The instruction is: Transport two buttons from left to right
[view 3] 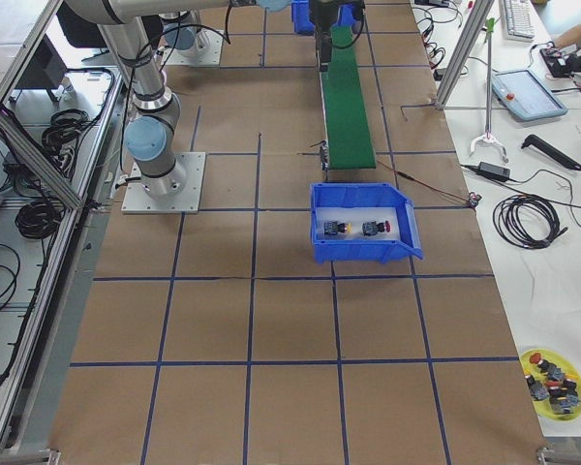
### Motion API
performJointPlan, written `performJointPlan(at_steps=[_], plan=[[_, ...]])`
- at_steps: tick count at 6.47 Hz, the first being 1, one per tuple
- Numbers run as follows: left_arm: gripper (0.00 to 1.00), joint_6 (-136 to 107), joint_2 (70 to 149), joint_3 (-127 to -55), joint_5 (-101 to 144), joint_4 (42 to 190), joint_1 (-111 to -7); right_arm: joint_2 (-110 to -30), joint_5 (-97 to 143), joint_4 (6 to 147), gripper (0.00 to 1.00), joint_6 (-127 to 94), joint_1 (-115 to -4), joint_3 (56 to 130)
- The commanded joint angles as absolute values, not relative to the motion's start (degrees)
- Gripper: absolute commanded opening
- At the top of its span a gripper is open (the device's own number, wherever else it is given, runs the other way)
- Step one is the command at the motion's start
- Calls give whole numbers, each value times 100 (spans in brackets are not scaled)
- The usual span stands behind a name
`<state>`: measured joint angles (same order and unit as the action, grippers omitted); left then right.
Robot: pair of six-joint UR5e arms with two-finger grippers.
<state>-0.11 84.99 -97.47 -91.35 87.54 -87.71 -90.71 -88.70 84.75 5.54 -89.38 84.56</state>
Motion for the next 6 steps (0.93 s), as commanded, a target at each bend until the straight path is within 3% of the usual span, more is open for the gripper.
performJointPlan(at_steps=[1, 6], plan=[[100, -9, 8499, -9747, -9141, 8754, -8771, -9202, -8859, 8507, 100, 545, -8992, 9251], [100, -9, 8499, -9747, -9141, 8754, -8771, -9299, -8859, 8543, 100, 527, -9026, 9264]])
